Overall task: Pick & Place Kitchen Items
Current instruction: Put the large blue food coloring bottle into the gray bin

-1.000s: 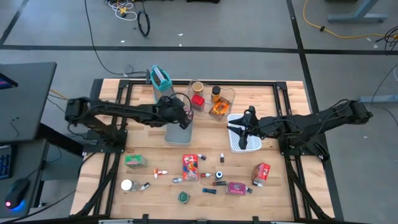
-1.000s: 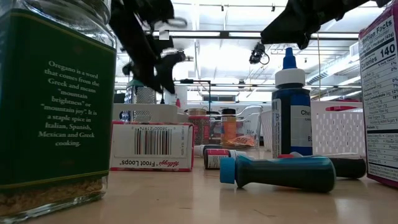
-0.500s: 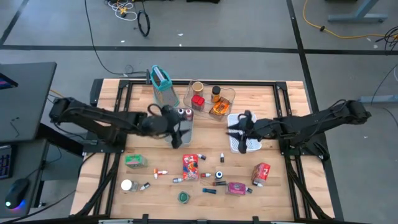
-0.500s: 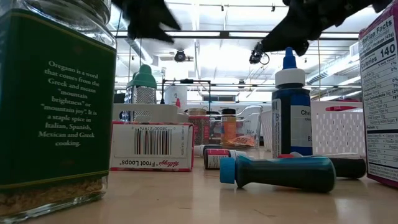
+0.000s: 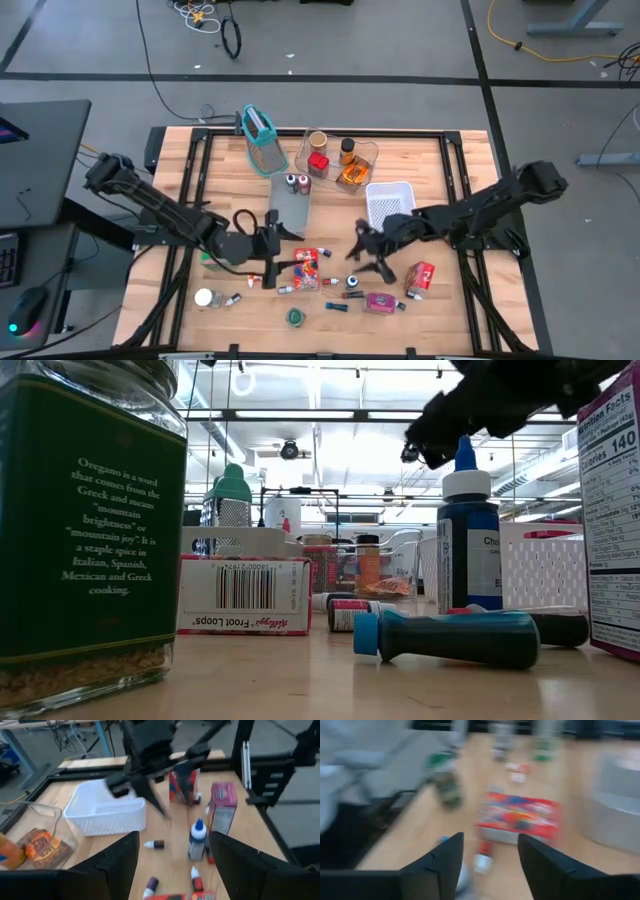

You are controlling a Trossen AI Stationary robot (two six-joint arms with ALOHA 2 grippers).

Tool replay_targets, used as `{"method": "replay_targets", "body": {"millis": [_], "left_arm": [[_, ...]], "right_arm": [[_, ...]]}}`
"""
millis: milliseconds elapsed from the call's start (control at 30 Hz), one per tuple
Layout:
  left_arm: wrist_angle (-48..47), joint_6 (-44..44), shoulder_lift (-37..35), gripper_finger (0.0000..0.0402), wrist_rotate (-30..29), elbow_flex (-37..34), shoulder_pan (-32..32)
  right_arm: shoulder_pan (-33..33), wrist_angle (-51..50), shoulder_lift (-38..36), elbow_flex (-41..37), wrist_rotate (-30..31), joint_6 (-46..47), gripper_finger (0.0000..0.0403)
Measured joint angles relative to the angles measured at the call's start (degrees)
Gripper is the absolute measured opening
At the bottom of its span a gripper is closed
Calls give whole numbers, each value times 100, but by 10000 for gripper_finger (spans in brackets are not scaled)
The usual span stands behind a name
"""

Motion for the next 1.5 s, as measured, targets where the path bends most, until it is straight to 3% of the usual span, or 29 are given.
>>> {"method": "replay_targets", "body": {"millis": [133,367,533,700,933,1267,1500], "left_arm": [[49,-123,52,254,-143,7,-49],[46,-109,92,254,-233,-2,-20],[67,-136,92,254,-221,-2,-29],[60,-146,92,254,-211,-2,-29],[59,-152,92,254,-220,-2,-27],[58,-152,92,254,-229,-2,-5],[101,-265,164,254,89,7,-1]], "right_arm": [[215,304,421,-2,-650,-199,222],[304,653,881,-2,124,-49,218],[249,461,882,-2,-164,73,197],[249,448,882,-2,103,12,150],[238,468,873,3,61,-360,42],[89,1147,875,2,199,-695,40],[-130,623,703,301,958,-990,40]]}}
